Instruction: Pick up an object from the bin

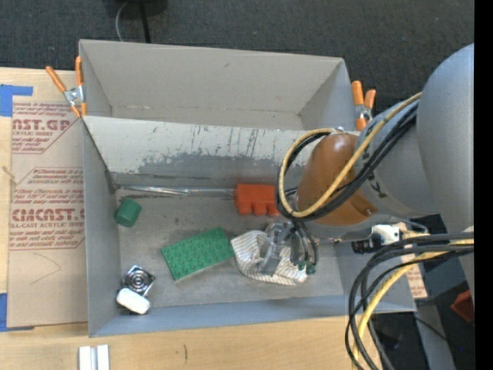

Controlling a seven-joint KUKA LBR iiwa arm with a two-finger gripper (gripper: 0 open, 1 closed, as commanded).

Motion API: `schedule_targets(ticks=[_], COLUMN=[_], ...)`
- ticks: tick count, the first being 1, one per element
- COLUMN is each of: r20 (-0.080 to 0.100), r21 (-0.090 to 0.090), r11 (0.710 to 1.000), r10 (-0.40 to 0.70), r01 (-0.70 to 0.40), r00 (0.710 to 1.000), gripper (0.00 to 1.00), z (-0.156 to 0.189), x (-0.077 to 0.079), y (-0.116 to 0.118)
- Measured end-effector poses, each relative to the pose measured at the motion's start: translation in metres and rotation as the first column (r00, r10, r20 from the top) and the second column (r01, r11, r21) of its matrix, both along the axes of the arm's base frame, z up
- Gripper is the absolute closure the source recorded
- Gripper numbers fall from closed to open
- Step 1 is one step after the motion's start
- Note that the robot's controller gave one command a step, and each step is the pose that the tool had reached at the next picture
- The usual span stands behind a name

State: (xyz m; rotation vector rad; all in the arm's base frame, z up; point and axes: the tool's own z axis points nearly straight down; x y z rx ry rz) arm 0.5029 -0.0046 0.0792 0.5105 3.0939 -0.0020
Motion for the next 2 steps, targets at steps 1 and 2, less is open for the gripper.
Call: schedule_targets(ticks=[1, 2], r20=[0.000, 0.005], r21=[0.000, -0.001], r11=[1.000, 0.999], r10=[0.000, 0.041], r01=[0.000, -0.041], r00=[1.000, 0.999], gripper=[1.00, 1.00], z=[0.000, 0.175], x=[0.000, 0.002], y=[0.000, -0.009])
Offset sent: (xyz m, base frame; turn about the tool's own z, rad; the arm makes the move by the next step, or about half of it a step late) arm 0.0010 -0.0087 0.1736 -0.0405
